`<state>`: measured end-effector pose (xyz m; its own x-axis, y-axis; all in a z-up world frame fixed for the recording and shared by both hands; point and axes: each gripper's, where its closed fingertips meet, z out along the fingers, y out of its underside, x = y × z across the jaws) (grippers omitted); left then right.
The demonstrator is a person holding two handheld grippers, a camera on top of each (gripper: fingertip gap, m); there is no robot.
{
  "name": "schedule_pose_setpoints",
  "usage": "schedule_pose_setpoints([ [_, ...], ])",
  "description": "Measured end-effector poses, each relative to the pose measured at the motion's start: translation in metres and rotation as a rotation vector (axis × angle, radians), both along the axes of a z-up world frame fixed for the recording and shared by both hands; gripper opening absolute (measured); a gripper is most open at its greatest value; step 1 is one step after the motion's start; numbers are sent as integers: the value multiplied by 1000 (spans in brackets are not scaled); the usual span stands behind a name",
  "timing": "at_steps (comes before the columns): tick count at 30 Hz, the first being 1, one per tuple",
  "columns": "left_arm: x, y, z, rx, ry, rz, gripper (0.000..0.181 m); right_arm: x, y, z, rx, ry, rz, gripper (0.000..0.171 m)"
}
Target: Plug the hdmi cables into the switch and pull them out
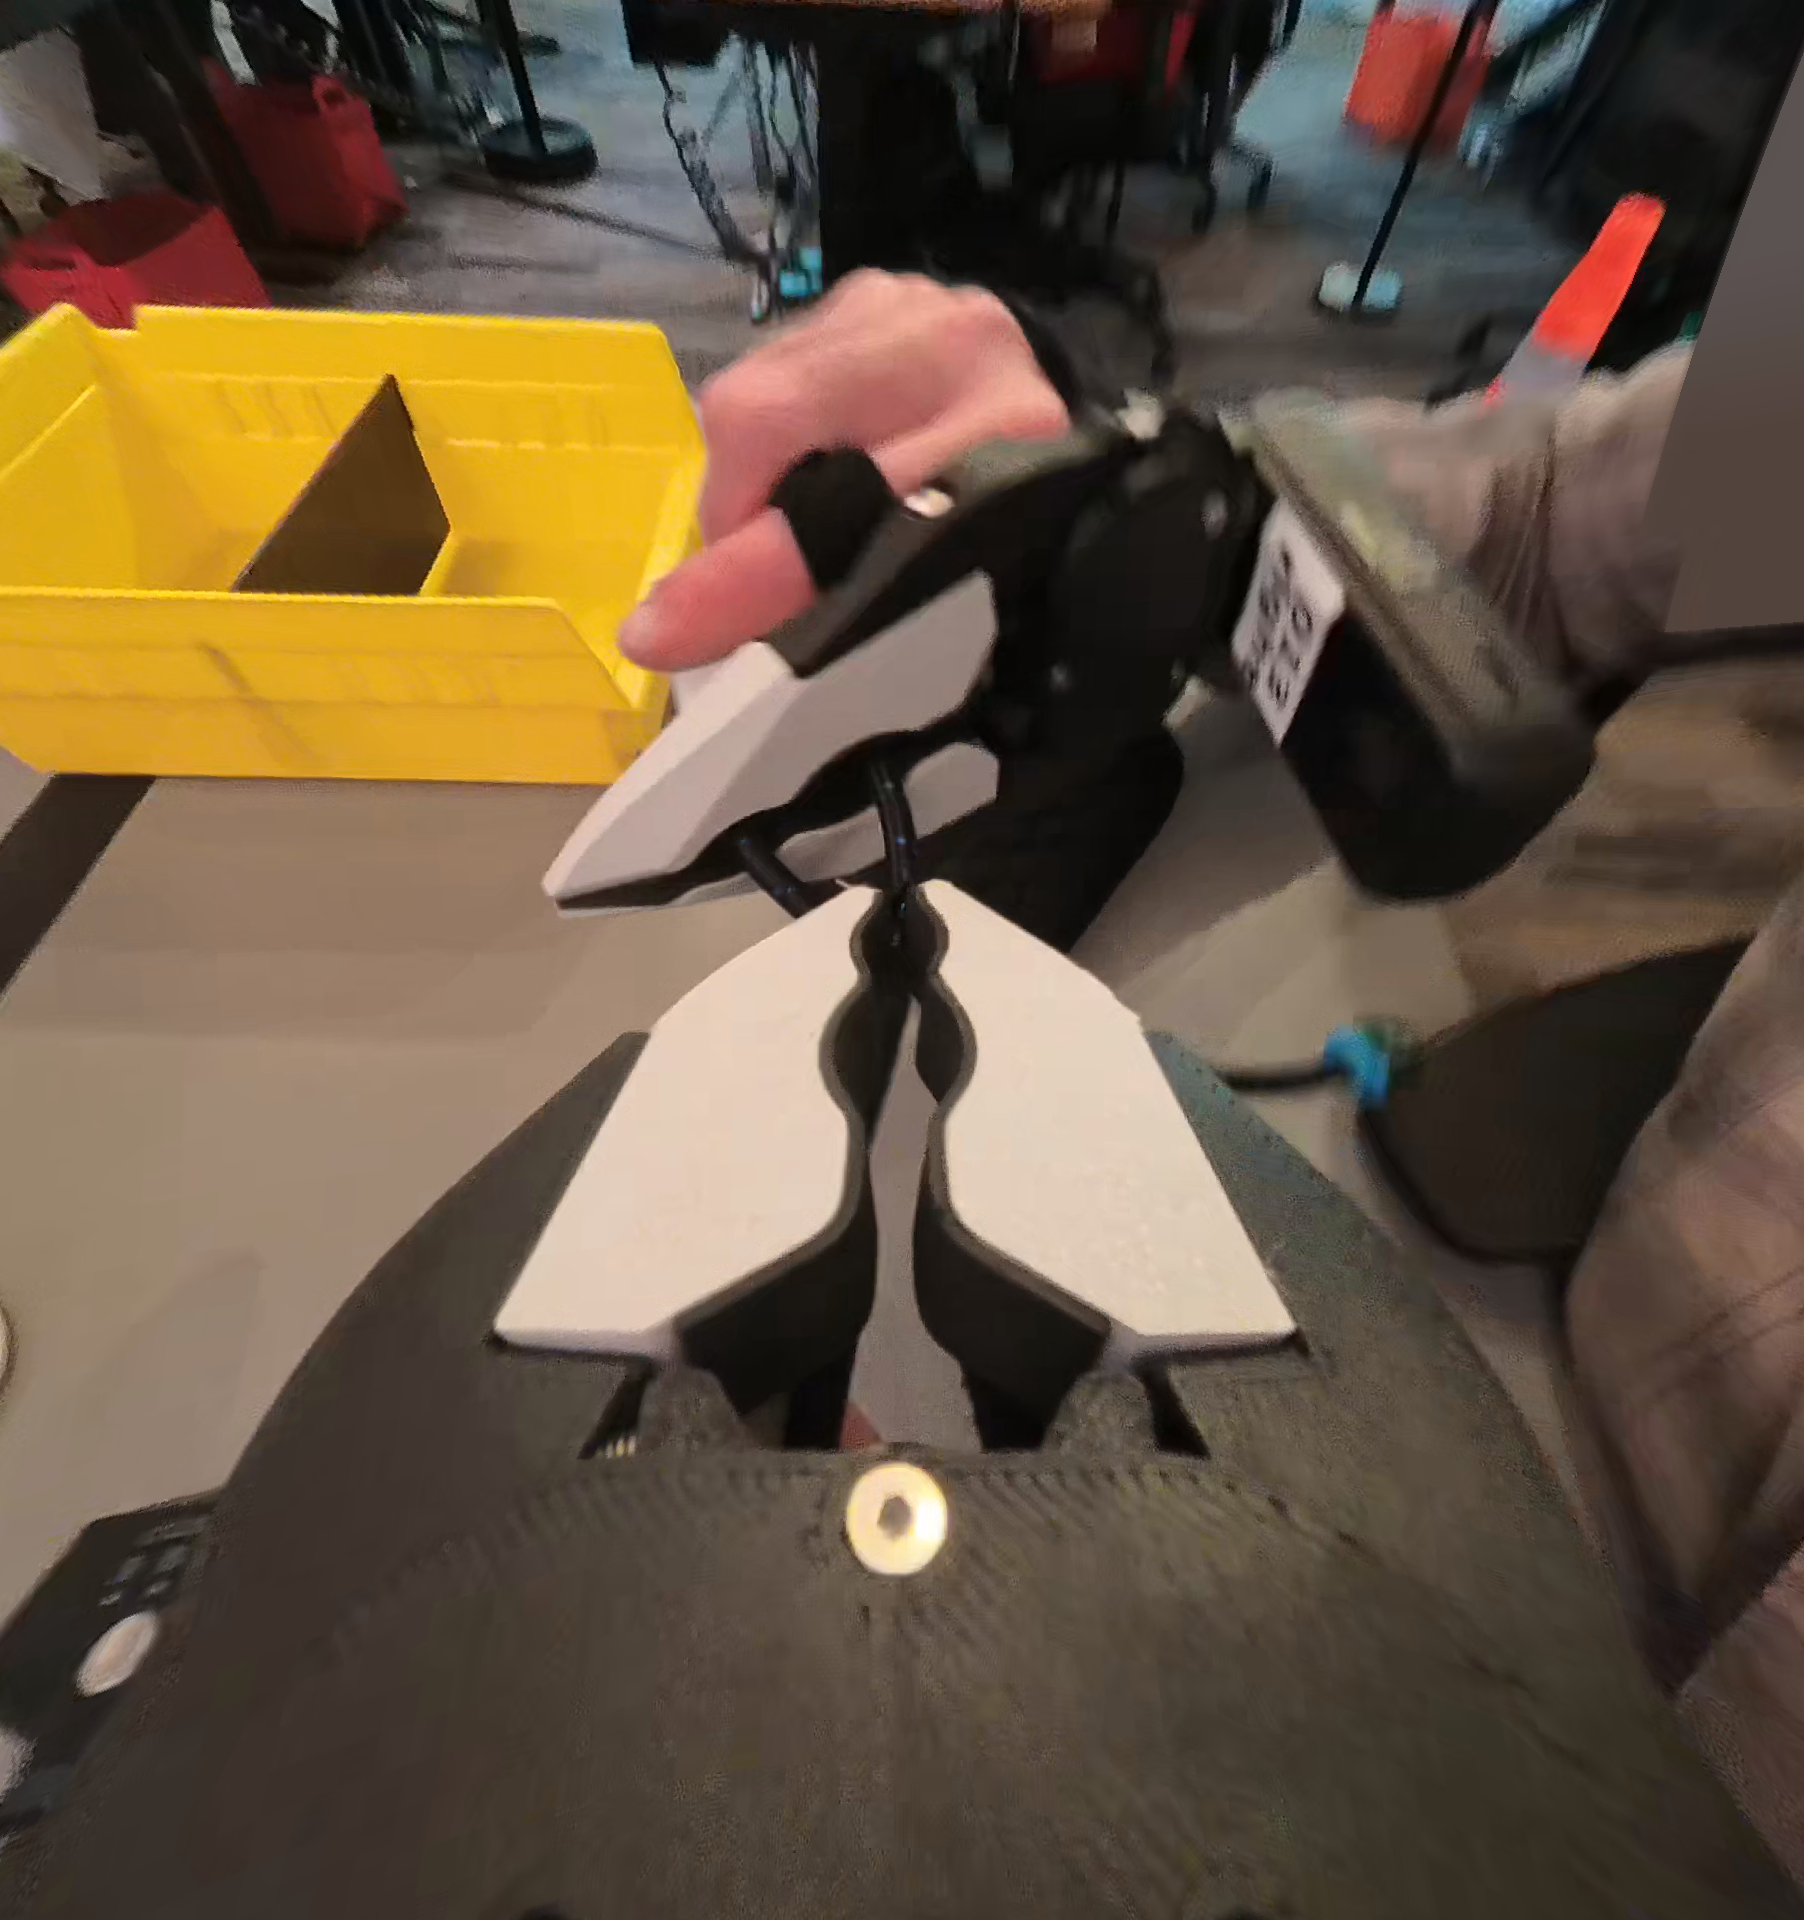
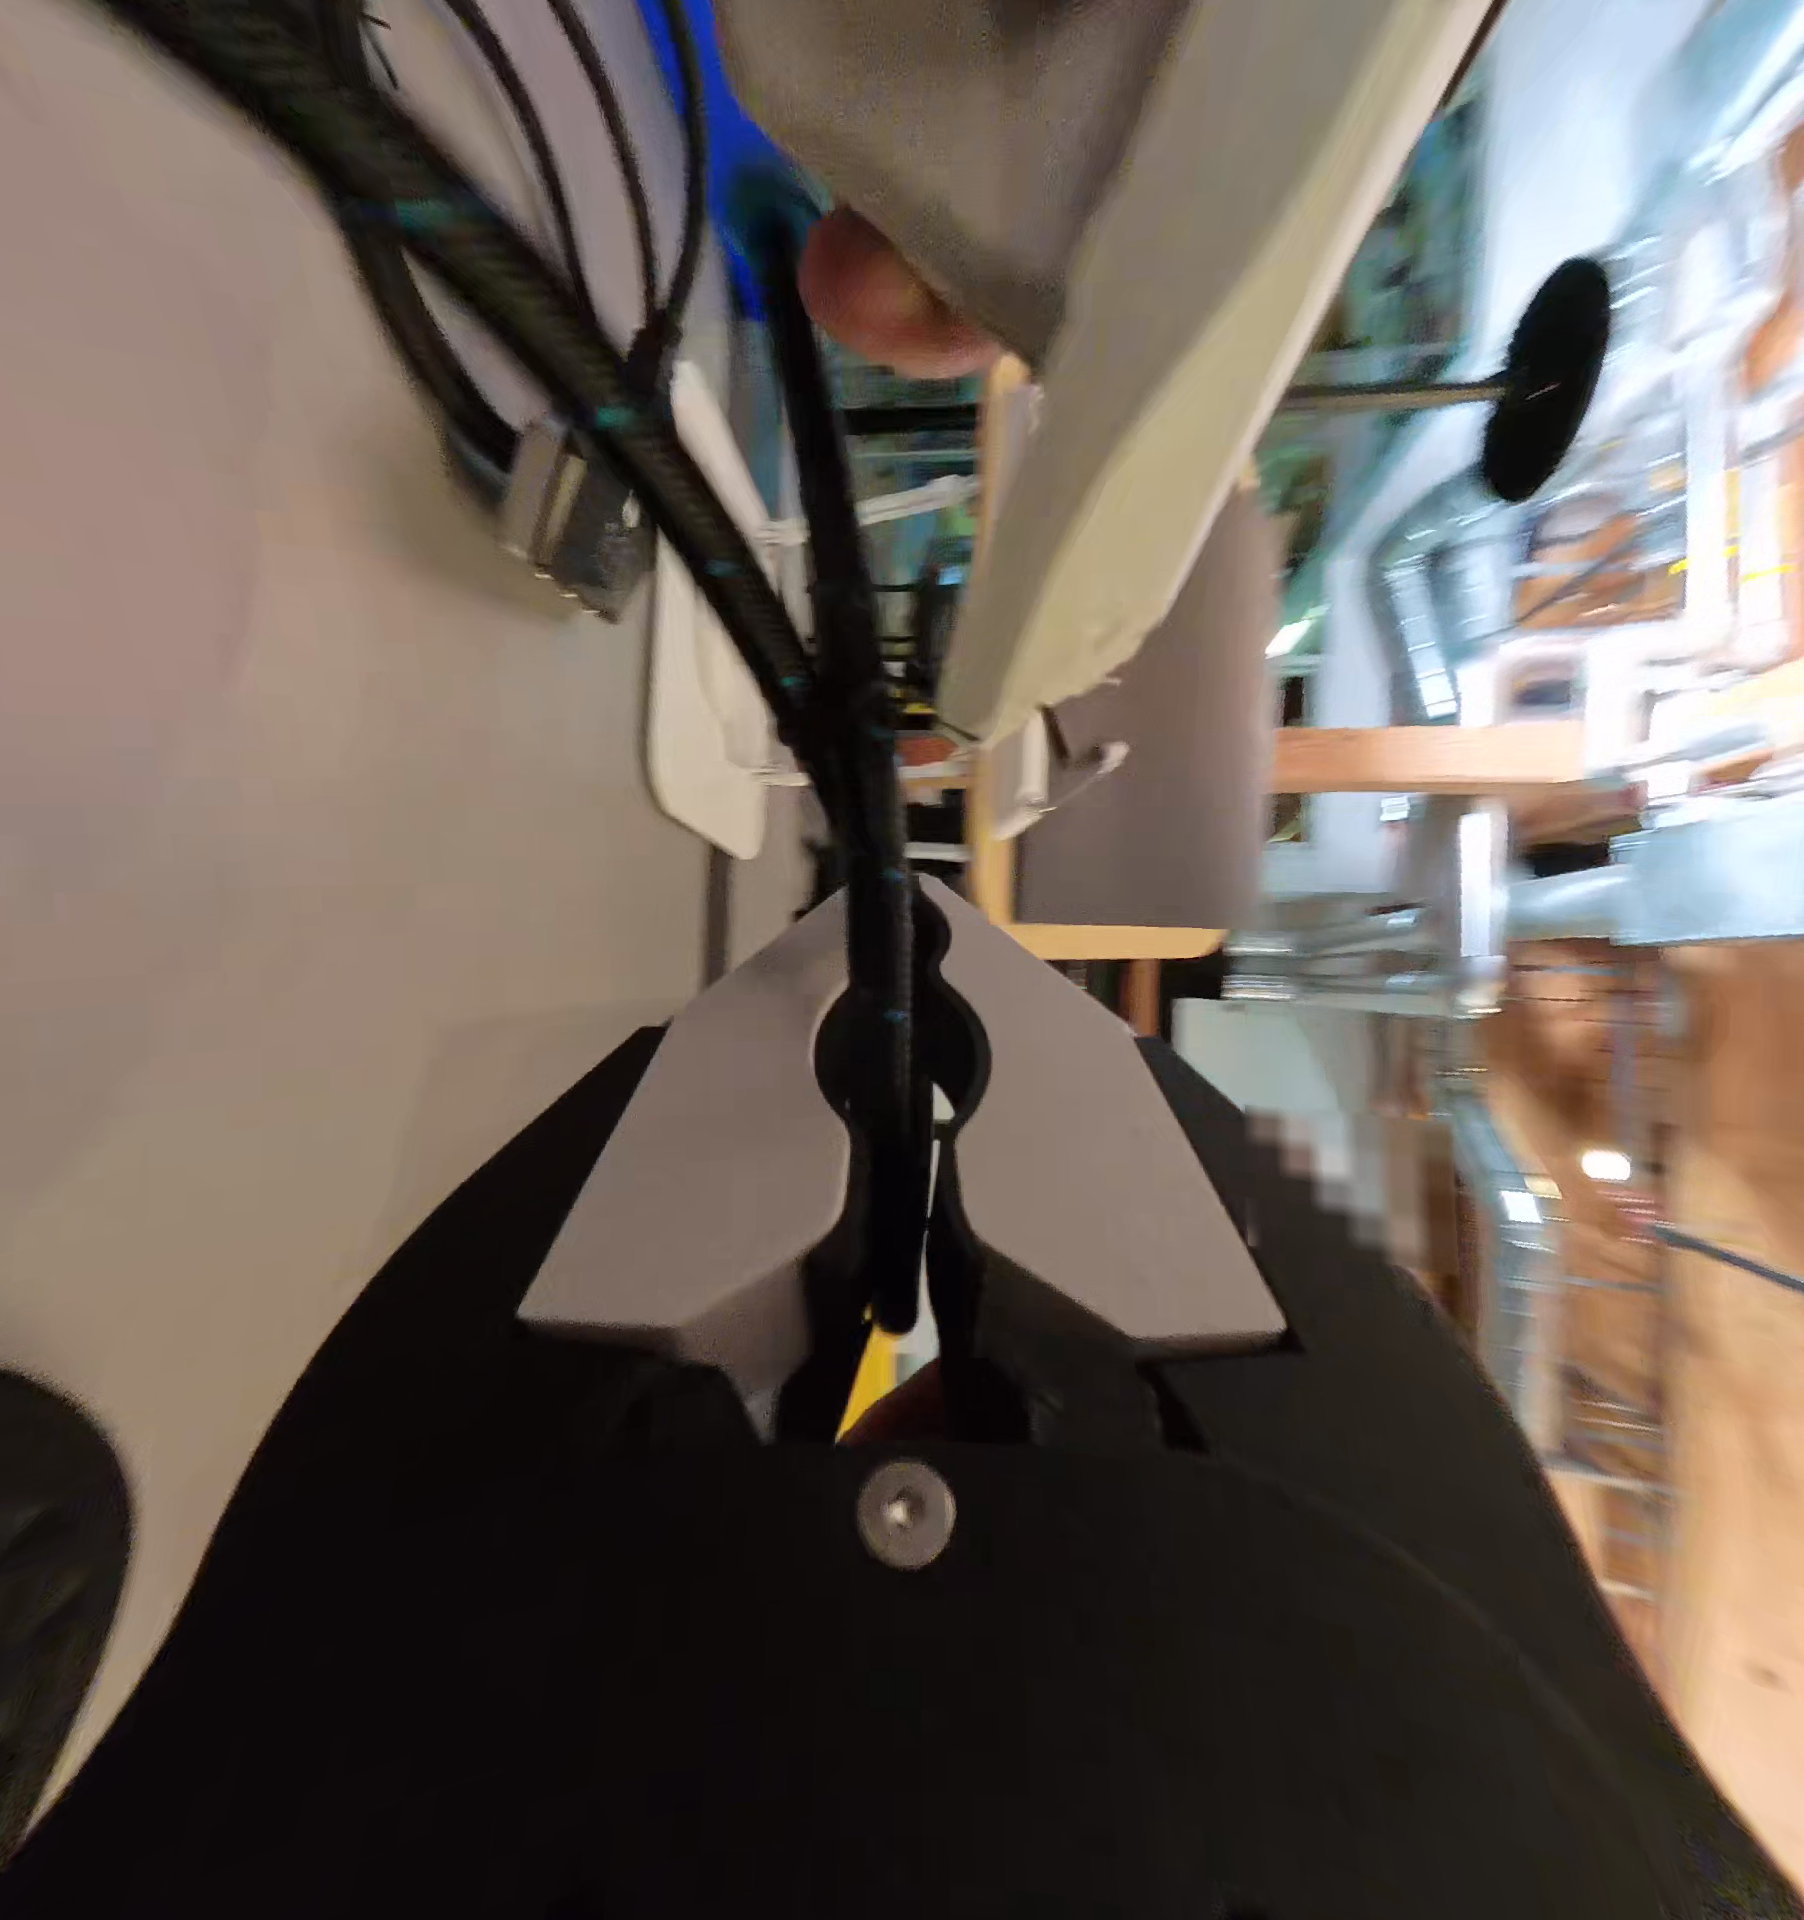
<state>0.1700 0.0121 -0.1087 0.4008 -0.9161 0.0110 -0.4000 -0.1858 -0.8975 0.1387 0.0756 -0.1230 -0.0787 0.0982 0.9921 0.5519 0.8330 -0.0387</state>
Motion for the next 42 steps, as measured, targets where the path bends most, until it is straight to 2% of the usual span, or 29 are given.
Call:
schedule_pose_setpoints([
  [3, 5, -6, -10, 53, 212, -47, 1, 0, -2, -17, -180, -140, 33, 0],
  [6, 10, -19, -13, 88, 398, -159, 2, 3, -21, -38, -384, -328, 140, 0],
  [9, 18, -43, -8, 161, 509, -366, 2, 8, -57, -51, -655, -506, 303, 0],
  [11, 26, -61, 8, 139, 430, -485, 2, 16, -94, -51, -912, -613, 464, 0],
  [14, 38, -70, 45, 83, 125, -521, 2, 29, -146, -24, -1271, -688, 786, 0],
  [17, 40, -55, 76, 101, -173, -397, 2, 33, -166, 17, -1541, -601, 1088, 0],
  [20, 27, -31, 96, 162, -373, -210, 2, 19, -160, 54, -1759, -373, 1241, 0],
  [21, 21, -21, 101, 193, -416, -134, 2, 11, -155, 63, -1820, -272, 1250, 1],
  [24, 5, -3, 107, 236, -481, 7, 2, -12, -148, 76, -1948, -53, 1224, 38],
  [26, -1, 6, 106, 240, -486, 77, 2, -27, -139, 81, -1982, 121, 1154, 45],
  [28, -9, 18, 104, 268, -461, 175, 2, -36, -128, 84, -2006, 257, 1084, 40],
  [32, -24, 34, 100, 273, -418, 304, 2, -38, -121, 81, -2036, 363, 998, 64],
  [33, -24, 35, 100, 271, -422, 316, 2, -38, -120, 81, -2036, 379, 983, 62],
  [34, -25, 38, 100, 288, -399, 346, 2, -41, -117, 78, -2009, 407, 927, 52],
  [38, -31, 42, 103, 291, -401, 380, 2, -36, -110, 73, -2008, 434, 860, 69],
  [42, -31, 45, 101, 323, -350, 407, 2, -32, -86, 68, -1937, 595, 762, 59],
])
